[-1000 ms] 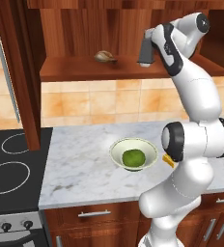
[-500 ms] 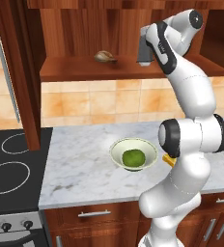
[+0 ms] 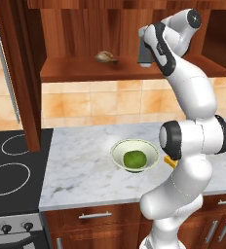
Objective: Pick the cheese from the fridge and the cheese grater from the cabinet and place them next to the salad bowl.
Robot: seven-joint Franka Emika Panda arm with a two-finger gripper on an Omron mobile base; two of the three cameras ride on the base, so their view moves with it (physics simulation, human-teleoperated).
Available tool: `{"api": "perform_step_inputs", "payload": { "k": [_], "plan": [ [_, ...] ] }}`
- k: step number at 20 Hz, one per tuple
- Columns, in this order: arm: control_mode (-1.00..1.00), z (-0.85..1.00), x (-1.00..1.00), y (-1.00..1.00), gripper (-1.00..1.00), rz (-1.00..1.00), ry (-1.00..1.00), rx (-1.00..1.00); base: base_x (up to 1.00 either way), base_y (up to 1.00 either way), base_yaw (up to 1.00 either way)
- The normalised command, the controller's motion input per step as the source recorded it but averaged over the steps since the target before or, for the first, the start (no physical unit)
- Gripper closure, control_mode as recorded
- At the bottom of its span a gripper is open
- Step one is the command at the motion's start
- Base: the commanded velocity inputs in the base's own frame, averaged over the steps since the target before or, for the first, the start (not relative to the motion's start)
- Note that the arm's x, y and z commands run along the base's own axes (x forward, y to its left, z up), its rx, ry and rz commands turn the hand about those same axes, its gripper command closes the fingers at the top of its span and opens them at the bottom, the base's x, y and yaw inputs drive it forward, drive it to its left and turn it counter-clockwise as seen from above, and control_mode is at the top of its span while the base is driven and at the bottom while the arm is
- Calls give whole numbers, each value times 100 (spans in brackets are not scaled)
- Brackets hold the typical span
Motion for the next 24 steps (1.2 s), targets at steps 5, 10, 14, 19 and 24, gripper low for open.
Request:
{"api": "perform_step_inputs", "payload": {
  "k": [5,10,14,19,24],
  "plan": [
    [-100,0,0,0,-100,1,0,0,0,0,0],
    [-100,0,0,0,-100,1,0,0,0,0,0],
    [-100,0,0,0,-100,3,0,0,0,0,0],
    [-100,0,0,0,-100,6,0,0,0,0,0],
    [-100,0,0,1,100,8,0,0,0,0,0]
  ]
}}
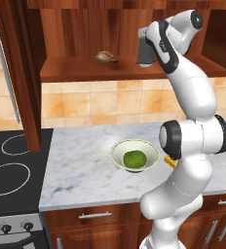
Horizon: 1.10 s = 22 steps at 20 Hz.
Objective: Pick the cheese from the fridge and the cheese grater from the cabinet and place them next to the salad bowl.
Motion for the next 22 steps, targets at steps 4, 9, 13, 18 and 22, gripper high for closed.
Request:
{"api": "perform_step_inputs", "payload": {
  "k": [4,9,13,18,22],
  "plan": [
    [-100,0,0,0,100,0,0,0,0,0,0],
    [-100,0,0,0,100,0,0,0,0,0,0],
    [-100,0,-13,0,100,0,-10,0,0,0,0],
    [-100,0,-7,0,100,0,-8,0,0,0,0],
    [-100,6,-39,0,100,0,-24,0,0,0,0]
  ]
}}
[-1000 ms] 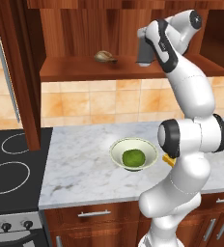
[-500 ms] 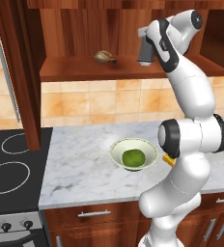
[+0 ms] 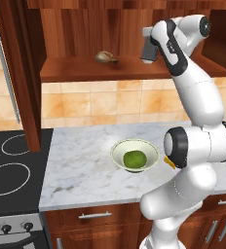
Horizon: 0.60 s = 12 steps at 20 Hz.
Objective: Pick the cheese from the fridge and the cheese grater from the cabinet and place them next to the salad bowl.
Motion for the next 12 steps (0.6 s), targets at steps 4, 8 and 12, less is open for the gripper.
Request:
{"api": "perform_step_inputs", "payload": {
  "k": [4,8,12],
  "plan": [
    [-100,13,-51,0,100,0,-31,0,0,0,0],
    [-100,2,-10,0,100,0,-5,0,0,0,0],
    [-100,0,-66,14,100,0,0,0,0,0,0]
  ]
}}
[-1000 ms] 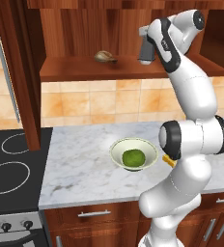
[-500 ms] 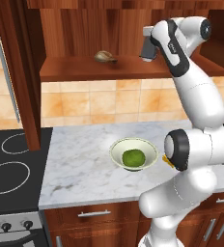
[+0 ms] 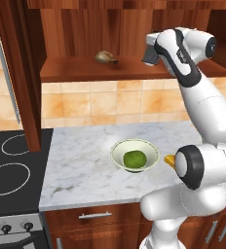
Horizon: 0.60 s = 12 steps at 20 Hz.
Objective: Pick the cheese from the fridge and the cheese grater from the cabinet and place them next to the salad bowl.
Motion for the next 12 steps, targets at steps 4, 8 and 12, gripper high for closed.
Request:
{"api": "perform_step_inputs", "payload": {
  "k": [4,8,12],
  "plan": [
    [-100,0,-100,21,100,0,0,0,0,0,0],
    [-100,19,-100,13,100,0,1,3,0,0,0],
    [-100,39,-100,7,100,0,9,6,0,0,0]
  ]
}}
